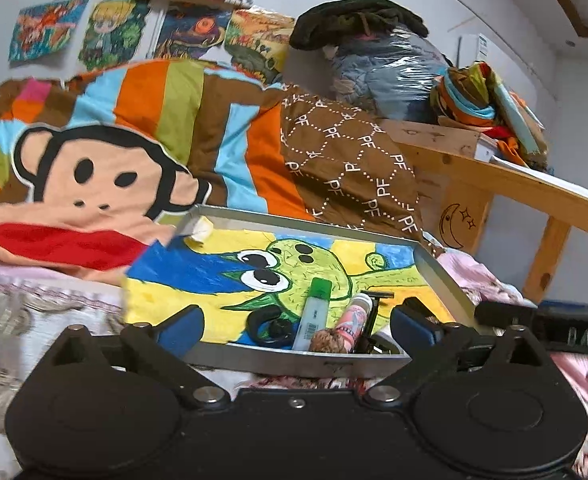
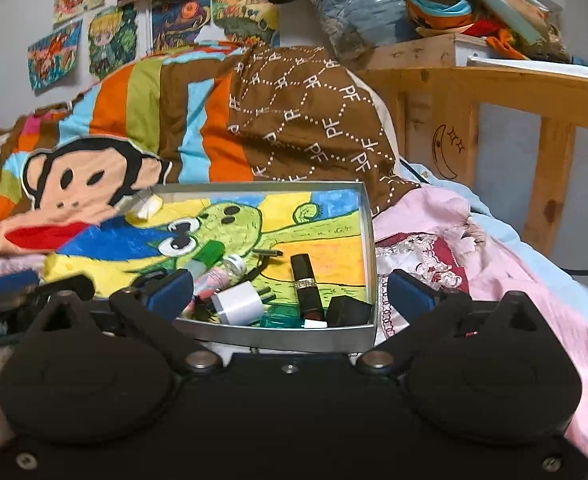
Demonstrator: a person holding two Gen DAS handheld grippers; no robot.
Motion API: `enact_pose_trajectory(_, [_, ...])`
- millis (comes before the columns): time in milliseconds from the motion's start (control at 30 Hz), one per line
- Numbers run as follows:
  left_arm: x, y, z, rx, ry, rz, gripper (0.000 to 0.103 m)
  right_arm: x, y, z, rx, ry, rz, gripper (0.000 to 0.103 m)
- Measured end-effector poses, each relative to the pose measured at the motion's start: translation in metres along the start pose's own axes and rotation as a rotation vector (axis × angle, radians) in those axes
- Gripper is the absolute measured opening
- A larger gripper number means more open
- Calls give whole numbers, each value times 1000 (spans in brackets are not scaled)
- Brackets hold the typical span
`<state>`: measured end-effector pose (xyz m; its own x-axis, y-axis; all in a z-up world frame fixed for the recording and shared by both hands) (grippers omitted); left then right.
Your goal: Organize rigid objects
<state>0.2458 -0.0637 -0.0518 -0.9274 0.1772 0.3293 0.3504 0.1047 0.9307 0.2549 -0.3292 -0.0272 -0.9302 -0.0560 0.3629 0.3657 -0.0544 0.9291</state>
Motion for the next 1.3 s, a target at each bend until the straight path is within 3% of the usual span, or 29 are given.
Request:
enact_pose_trajectory(300, [57, 11, 10, 37, 11, 16, 102, 60, 12, 10, -18, -9, -70, 103])
enact_pose_trajectory(467, [87, 13, 6, 12, 40, 0, 102, 101, -5, 22, -44, -18, -101, 103])
enact_pose_trajectory(733, [128, -6, 12, 50, 37, 10, 102, 162, -30, 42, -7, -183, -124, 103])
enact_pose_trajectory(833, [139, -12, 14, 54, 42, 10, 102, 182, -39, 47, 5, -228, -134, 103])
enact_pose_trajectory(967, [148, -12, 12, 44, 55, 14, 102, 207, -48, 51, -21, -217, -155, 103])
enact_pose_trajectory(1100, [153, -15, 7, 26, 55, 66, 102, 229, -58, 56, -50, -227, -164, 103])
enact_pose_trajectory(1300, [165, -23, 4, 9, 20, 72, 102, 261, -76, 66, -50, -252, -154, 103])
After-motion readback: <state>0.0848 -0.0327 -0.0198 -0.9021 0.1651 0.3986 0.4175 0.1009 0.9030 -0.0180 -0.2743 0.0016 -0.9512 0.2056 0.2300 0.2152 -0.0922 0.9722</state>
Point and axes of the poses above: each gripper's, at about its wrist camera, not at the fingertips, and x roughly against the way its jaws point, z to its left, y to its top, the point moved 2 cm from there along -x, roughly the way its jaws point
